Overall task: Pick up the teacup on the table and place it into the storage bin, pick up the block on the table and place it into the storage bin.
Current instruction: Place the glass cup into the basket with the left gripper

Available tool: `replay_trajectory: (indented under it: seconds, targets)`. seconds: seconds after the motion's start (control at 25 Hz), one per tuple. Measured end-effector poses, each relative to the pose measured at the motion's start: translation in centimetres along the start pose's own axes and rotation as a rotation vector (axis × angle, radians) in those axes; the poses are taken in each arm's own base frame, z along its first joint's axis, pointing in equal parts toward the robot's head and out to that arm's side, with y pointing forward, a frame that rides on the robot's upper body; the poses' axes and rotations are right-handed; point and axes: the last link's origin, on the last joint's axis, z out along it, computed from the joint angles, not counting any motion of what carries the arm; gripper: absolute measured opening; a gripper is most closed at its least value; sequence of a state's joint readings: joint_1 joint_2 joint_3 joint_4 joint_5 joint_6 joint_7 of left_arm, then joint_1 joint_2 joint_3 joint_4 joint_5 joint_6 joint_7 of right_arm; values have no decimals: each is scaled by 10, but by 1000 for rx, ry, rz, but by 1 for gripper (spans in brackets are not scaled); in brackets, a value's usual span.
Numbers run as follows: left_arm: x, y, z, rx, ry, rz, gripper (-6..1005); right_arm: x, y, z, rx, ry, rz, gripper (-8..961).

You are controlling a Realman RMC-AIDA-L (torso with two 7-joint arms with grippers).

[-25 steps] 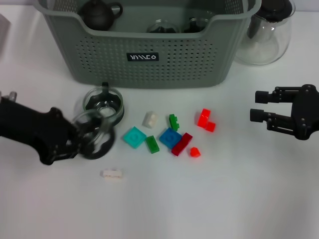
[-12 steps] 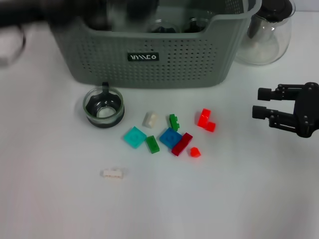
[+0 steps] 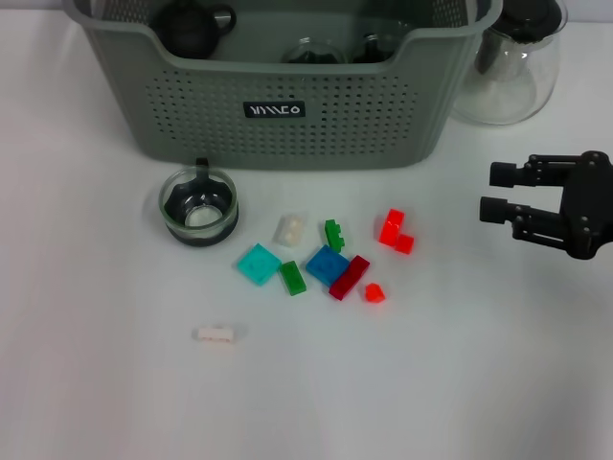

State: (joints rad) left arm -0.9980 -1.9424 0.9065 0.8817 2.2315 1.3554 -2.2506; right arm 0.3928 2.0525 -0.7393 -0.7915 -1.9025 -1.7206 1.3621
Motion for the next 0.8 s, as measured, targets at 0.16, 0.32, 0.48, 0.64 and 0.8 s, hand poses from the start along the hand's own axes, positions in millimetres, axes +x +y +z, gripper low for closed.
replay_trajectory:
  seconds: [0.16,0.32,0.48,0.64,0.8]
  targets:
    - [-6,1,44,216,-177,55,38,0,1,1,-2,-3,1,488]
    - [-20,6,75,336,-267,125,38,1,1,1,-2,0,3,488]
    - [-34,8,102,398,-340,173,39,2,2,1,0,-1,7,488]
    - [-40,10,110,406,-368,195,39,3,2,0,2,-1,11,489]
    - [-40,10,111,409,-366,199,53,4,1,1,3,-1,15,489]
